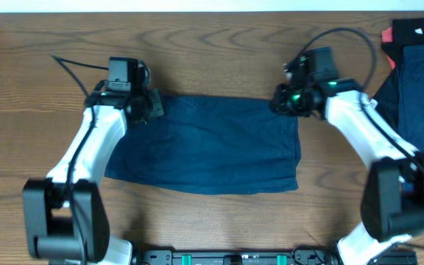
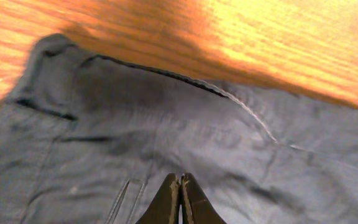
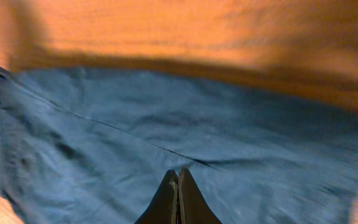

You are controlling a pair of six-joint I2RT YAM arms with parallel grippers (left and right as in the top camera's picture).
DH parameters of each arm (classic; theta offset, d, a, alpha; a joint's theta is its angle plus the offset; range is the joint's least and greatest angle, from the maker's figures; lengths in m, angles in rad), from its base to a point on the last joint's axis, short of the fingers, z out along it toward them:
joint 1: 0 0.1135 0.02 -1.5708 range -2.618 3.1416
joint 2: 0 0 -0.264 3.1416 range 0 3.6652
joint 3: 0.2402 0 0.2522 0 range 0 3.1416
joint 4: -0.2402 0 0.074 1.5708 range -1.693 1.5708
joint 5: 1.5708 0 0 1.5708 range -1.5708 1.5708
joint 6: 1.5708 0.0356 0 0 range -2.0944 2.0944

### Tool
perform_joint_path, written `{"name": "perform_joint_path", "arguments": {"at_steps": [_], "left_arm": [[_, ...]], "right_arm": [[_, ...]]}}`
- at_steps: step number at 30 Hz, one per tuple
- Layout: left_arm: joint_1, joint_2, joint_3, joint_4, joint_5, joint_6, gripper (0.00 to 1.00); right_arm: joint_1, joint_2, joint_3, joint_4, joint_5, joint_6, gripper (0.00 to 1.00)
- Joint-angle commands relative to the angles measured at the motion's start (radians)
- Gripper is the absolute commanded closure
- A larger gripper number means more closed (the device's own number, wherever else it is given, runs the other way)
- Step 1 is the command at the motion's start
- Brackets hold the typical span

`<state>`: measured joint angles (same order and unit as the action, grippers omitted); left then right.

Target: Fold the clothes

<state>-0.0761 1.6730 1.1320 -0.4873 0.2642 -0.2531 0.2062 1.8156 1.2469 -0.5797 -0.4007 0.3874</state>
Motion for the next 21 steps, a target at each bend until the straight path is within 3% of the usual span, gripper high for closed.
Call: {"name": "perform_joint_path", "arguments": {"at_steps": [1,14,18,21], "left_arm": [[0.002,0.061,-0.005,0.023,0.012,0.042,0.94],[0.033,0.290,-0.005,0.097,-0.254,0.050,0.93],[0.080,0.314,-0.005,0.109,-0.254,0.049,0.93],[0.126,0.311,-0.005,0.109,-0.254,-0.015,0.93]], "right_arm": [[0.019,0.092,0.005,0.009,0.031,0.066,0.99],[-0.043,0.215,0.005,-0.070,0.136,0.042,0.99],[-0.074,0.216,0.005,-0.079,0.143,0.026,0.99],[-0.105,0.216,0.006,-0.079,0.144,0.023,0.99]]}}
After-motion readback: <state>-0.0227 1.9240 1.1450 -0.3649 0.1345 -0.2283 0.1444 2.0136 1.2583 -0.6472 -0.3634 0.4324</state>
